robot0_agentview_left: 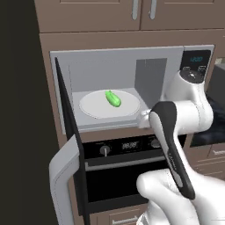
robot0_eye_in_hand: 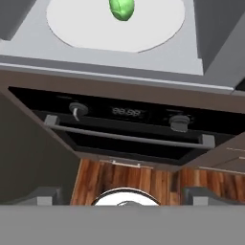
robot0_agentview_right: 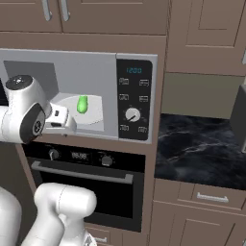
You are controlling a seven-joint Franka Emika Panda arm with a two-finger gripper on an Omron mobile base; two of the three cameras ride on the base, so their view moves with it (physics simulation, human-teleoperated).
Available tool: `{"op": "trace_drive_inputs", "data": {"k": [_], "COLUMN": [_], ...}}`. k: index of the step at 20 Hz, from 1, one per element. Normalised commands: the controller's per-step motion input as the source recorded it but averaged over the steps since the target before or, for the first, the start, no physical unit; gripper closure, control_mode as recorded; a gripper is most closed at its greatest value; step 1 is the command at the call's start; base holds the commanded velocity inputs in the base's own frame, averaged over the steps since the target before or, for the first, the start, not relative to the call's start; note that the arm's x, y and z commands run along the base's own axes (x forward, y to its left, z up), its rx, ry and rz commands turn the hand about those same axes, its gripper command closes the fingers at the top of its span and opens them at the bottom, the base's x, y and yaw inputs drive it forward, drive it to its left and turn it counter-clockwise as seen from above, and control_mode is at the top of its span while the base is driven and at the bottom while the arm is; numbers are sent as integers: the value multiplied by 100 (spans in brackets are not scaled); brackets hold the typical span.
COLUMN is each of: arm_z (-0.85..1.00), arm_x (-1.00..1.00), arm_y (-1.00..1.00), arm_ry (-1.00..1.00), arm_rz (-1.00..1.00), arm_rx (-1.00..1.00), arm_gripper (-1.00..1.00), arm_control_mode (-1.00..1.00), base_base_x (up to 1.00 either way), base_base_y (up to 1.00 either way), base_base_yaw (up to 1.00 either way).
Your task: Close the microwave door.
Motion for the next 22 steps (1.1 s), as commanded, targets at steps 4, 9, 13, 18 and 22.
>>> {"op": "trace_drive_inputs", "data": {"k": [4,9,13,18,22], "arm_z": [0,0,0,0,0], "arm_x": [-47,-53,-66,-58,-62], "arm_y": [32,29,23,8,10], "arm_ry": [-28,-23,-26,-23,-20], "arm_rz": [1,0,1,3,2], "arm_rx": [0,0,0,0,0], "arm_gripper": [-100,-100,-100,-100,-100], "arm_control_mode": [-100,-100,-100,-100,-100], "base_base_x": [0,0,0,0,0], "base_base_y": [0,0,0,0,0], "base_base_yaw": [0,0,0,0,0]}}
